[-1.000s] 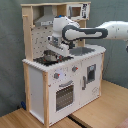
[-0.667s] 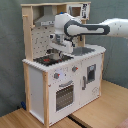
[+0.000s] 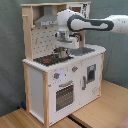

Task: Play with the kitchen

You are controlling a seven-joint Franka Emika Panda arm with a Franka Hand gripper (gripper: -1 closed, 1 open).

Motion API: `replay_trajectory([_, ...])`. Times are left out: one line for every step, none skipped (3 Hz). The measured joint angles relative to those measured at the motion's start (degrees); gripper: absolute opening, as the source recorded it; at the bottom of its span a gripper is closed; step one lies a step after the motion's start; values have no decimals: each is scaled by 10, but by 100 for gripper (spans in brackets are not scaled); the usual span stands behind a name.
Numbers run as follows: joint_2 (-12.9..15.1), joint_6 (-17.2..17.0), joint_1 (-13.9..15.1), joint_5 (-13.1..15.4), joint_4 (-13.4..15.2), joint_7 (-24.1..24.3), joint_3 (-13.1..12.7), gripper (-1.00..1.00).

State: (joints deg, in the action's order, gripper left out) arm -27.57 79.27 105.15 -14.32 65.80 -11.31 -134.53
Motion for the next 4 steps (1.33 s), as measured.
replay_trajectory([34, -34, -4, 36, 23, 0, 0, -100])
replay_trajectory([71, -35, -18, 70, 71, 2, 0, -100])
replay_trajectory([103, -33, -32, 97, 111, 7, 0, -100])
replay_trajectory([141, -29, -47, 127, 154, 18, 0, -100])
